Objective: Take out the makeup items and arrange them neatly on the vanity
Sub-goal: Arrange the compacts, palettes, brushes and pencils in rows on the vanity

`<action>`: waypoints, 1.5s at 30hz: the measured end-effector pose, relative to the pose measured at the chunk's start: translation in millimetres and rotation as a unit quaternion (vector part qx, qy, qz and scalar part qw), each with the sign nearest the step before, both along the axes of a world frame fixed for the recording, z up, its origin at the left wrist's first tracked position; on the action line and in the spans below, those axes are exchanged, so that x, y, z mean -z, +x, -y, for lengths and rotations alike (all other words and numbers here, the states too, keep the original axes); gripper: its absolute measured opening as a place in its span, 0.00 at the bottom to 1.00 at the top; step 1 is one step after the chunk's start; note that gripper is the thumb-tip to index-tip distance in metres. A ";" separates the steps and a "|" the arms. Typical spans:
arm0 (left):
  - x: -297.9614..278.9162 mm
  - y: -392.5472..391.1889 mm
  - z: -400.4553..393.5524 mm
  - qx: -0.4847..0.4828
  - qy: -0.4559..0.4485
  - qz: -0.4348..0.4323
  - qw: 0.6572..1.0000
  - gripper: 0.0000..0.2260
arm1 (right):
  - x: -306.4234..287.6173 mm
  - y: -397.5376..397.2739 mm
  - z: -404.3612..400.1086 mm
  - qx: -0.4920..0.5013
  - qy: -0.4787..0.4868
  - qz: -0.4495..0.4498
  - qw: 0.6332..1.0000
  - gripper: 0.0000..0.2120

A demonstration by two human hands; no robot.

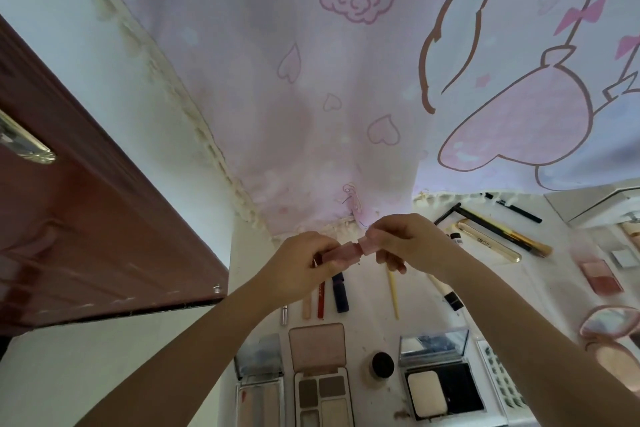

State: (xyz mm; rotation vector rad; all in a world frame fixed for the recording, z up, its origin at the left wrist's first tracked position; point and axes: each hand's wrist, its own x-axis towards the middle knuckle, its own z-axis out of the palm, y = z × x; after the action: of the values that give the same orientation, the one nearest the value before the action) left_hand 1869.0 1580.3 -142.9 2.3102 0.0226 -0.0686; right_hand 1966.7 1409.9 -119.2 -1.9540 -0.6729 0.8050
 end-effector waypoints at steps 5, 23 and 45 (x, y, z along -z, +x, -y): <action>7.9 -1.8 -13.6 -0.042 -0.094 -0.030 0.994 0.14 | 1.9 1.9 -1.0 -0.050 0.098 0.038 0.993 0.14; 39.8 -4.1 -38.3 -0.107 -0.127 -0.077 0.983 0.06 | 42.4 9.6 -45.9 0.046 -0.095 0.057 0.993 0.16; 105.4 -31.3 -66.3 -0.283 -0.073 -0.165 0.942 0.05 | 129.1 -4.2 -55.1 0.008 -0.312 0.086 0.946 0.13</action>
State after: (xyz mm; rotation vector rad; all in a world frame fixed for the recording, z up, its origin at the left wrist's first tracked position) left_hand 1837.7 1646.6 -248.3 2.0381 0.8187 -0.1546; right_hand 1962.5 1465.0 -248.2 -2.6232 -0.5381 0.9200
